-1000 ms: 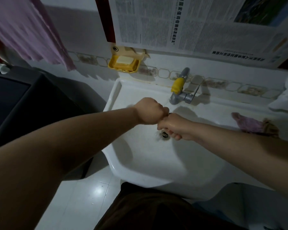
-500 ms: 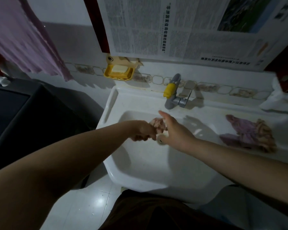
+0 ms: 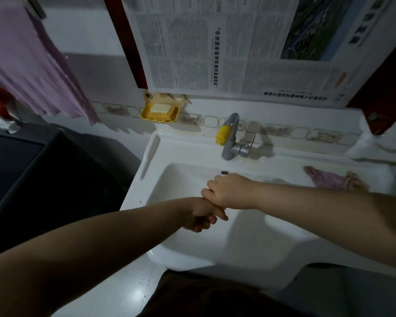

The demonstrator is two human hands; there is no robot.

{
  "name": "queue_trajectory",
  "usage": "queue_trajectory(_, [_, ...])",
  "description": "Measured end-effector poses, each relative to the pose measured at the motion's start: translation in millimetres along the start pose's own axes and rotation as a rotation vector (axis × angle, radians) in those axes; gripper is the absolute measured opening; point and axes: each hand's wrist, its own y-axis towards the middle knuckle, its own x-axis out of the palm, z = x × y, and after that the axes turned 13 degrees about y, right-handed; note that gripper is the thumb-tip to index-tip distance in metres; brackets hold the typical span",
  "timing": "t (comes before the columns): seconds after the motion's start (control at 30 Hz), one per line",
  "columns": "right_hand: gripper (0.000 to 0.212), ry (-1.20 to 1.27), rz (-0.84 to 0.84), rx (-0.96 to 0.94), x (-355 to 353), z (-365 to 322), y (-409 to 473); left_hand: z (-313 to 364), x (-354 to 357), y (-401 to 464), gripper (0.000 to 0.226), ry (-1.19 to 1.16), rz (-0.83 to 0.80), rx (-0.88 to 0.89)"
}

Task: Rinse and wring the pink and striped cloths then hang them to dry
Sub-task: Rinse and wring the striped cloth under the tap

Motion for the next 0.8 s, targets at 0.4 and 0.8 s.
queue_trajectory(0.4, [0.024, 0.608, -0.247, 0.961, -18, -10, 8, 31, -15, 5, 0.038, 1.32, 0.957, 0.258])
queue_trajectory(0.8, [0.024, 1.902, 0.179, 1.488, -41, -49, 5, 58, -45, -29, 0.028, 1.954, 0.704, 0.748])
